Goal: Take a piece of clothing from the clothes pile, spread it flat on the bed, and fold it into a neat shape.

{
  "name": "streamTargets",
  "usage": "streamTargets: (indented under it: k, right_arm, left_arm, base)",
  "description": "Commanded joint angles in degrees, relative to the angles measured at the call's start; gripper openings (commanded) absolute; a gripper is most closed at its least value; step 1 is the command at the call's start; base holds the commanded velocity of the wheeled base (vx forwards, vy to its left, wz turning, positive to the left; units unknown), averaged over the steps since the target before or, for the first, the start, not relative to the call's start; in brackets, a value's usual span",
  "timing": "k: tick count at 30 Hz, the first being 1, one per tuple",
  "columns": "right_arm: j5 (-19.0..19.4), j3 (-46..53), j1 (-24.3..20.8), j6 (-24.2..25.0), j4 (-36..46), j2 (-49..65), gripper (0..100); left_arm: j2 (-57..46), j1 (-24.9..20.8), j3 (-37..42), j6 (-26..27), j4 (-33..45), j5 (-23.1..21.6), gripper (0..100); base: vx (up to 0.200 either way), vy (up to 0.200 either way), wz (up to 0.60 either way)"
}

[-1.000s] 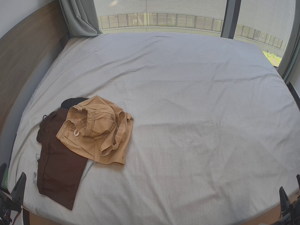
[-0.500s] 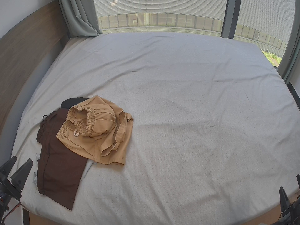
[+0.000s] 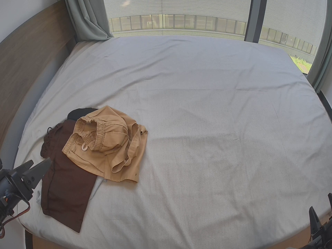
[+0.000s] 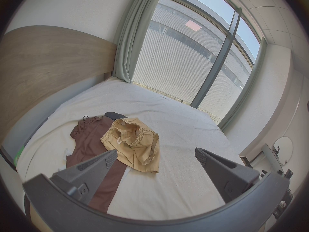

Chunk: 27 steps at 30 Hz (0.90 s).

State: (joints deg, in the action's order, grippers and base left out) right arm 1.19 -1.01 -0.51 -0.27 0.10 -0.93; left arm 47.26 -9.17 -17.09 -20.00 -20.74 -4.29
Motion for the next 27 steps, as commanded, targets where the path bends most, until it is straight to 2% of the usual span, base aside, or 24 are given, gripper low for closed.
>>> streamTargets:
  k: [1,9,21,27]
  right_arm:
    - [0.04,1.01,-0.02,-0.08,-0.01,0.93,100]
    - [0.04,1.01,-0.02,-0.08,-0.01,0.93,100]
    - [0.04,0.92,-0.02,-0.17,-0.01,0.93,100]
    - [0.04,1.01,-0.02,-0.17,-0.01,0.93,100]
  left_arm:
    - [6.35,0.2,-0.22,-0.12,-2.03,-1.69,100]
    - [14.52,3.63,-0.66,-0.3,-8.27,-4.23,100]
    - [22.7,10.05,-1.63,-0.12,-13.37,-17.33,100]
    - [26.39,11.89,-3.91,-0.12,-14.07,-21.37,100]
  base:
    - [0.0,0.0,0.0]
    - [0.0,0.0,0.0]
    - [0.0,0.0,0.0]
    - [0.0,0.0,0.0]
